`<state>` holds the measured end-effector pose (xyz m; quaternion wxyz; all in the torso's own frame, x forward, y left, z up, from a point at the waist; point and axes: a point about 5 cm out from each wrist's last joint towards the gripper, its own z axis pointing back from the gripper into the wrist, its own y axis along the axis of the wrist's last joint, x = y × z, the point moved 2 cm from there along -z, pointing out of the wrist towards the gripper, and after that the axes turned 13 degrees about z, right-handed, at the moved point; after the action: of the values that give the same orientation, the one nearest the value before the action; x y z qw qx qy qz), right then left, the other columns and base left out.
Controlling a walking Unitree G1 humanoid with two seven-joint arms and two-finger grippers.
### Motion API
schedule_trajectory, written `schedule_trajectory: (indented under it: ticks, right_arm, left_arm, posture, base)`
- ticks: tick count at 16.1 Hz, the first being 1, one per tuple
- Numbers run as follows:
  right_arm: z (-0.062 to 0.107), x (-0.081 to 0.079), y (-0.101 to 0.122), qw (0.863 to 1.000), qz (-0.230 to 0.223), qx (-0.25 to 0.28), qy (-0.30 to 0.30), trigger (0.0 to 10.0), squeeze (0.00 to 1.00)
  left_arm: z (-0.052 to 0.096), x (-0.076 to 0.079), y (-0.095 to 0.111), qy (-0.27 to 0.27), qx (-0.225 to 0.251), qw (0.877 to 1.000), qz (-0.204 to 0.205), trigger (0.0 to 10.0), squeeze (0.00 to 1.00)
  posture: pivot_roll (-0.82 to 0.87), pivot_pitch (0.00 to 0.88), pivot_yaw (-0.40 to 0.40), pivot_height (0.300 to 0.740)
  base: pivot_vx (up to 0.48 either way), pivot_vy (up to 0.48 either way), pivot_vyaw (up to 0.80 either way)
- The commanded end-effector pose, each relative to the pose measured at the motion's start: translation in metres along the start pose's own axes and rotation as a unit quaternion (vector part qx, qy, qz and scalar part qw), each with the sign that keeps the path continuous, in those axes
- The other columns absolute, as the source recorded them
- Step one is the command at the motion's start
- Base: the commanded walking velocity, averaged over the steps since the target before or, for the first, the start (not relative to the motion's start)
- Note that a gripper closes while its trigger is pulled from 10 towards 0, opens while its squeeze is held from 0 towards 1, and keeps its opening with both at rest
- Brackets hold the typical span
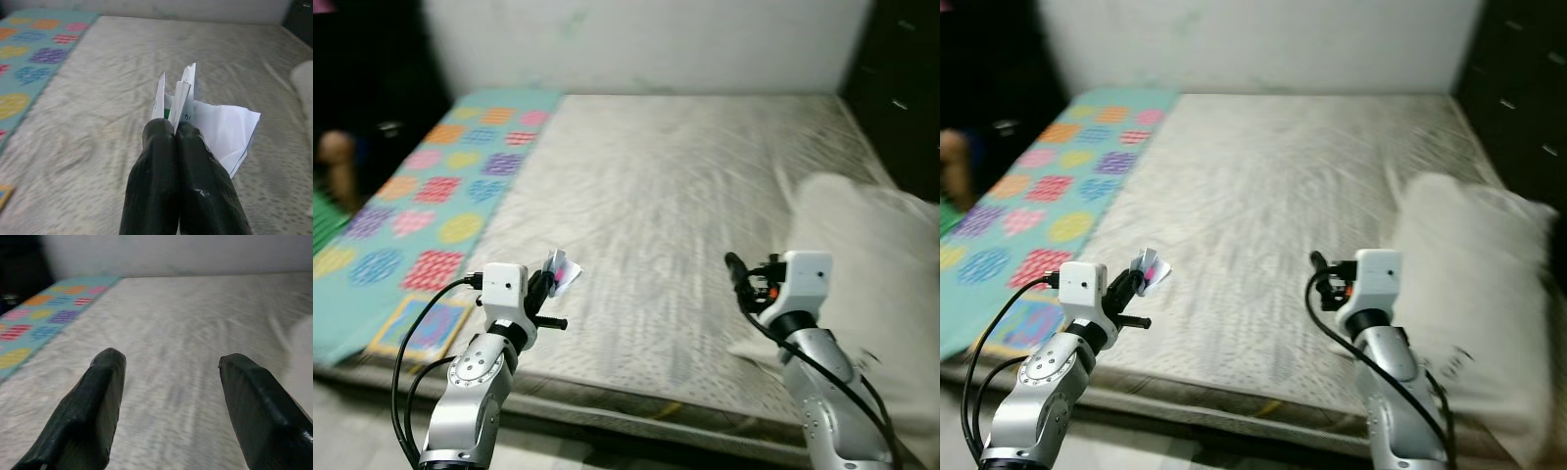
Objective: Clean up the room
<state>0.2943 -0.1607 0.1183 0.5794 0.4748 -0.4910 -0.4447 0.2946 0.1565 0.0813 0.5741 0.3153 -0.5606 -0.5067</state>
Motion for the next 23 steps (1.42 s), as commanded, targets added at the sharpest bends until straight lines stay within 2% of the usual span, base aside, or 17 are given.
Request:
schedule_trajectory:
  ticks: [1,10,15,23]
  right_arm:
    - [-0.004,-0.008,0.006,1.0,0.002,0.015,0.019,10.0,0.0]
    - [-0.006,-0.018,0.007,0.999,-0.004,0.022,0.044,10.0,0.0]
    - [-0.004,-0.017,0.002,0.999,-0.015,0.009,0.036,10.0,0.0]
    - [-0.006,-0.014,0.002,0.999,-0.018,0.007,0.027,10.0,0.0]
  left_arm:
    - [0.0,-0.007,-0.001,0.011,-0.005,1.0,0.002,10.0,0.0]
    - [0.001,-0.01,-0.009,-0.02,-0.028,0.999,0.014,10.0,0.0]
    - [0.001,-0.01,-0.01,-0.027,-0.032,0.999,0.02,10.0,0.0]
    - [0.0,-0.01,-0.011,-0.033,-0.035,0.998,0.035,10.0,0.0]
  posture:
    - [-0.23,0.0,0.083,0.74]
    - [-0.23,0.0,0.077,0.74]
    - [-0.23,0.0,0.08,0.74]
    - [-0.23,0.0,0.079,0.74]
  base:
    - [0.0,0.0,0.8]
    - [0.0,0.0,0.8]
    - [0.0,0.0,0.0]
    - [0.0,0.0,-0.8]
